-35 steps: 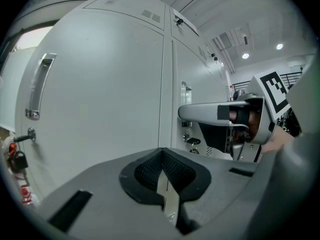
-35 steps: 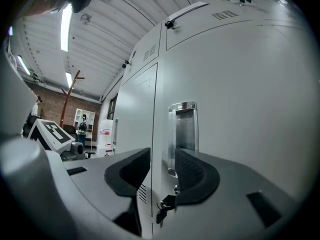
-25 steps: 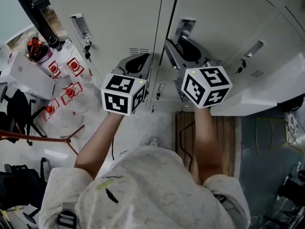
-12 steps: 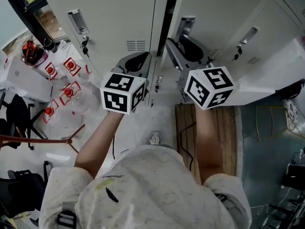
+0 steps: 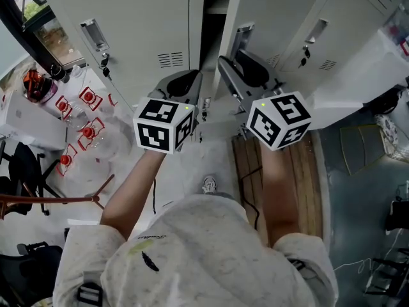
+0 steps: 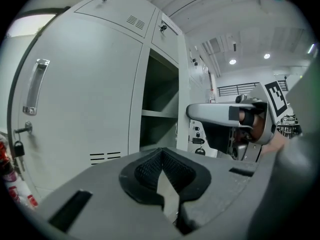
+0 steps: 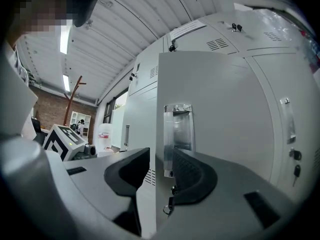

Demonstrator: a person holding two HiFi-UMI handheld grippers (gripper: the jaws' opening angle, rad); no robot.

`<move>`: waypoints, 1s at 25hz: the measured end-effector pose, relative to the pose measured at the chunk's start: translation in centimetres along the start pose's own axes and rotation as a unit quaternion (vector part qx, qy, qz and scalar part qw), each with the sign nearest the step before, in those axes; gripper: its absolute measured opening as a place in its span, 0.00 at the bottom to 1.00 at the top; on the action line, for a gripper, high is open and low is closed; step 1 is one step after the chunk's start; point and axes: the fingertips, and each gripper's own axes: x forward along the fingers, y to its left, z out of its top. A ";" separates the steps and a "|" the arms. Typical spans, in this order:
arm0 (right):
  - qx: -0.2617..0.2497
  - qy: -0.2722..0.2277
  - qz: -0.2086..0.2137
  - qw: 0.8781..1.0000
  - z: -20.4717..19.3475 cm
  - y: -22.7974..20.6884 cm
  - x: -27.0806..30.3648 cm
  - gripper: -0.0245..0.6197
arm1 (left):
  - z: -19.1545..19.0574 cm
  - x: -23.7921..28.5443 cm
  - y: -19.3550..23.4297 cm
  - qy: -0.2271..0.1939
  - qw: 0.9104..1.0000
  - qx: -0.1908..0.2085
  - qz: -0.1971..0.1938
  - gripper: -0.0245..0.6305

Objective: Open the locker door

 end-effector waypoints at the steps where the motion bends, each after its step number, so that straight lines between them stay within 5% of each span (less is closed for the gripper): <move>1: 0.000 0.000 -0.002 1.000 0.0 0.0 -0.3 0.25 | 0.0 0.0 -0.3 0.000 1.000 0.001 -0.004 0.05; 25: -0.013 -0.028 -0.046 0.998 0.2 -0.5 -5.5 0.21 | -0.1 -0.6 -4.9 -0.003 0.998 0.015 -0.060 0.05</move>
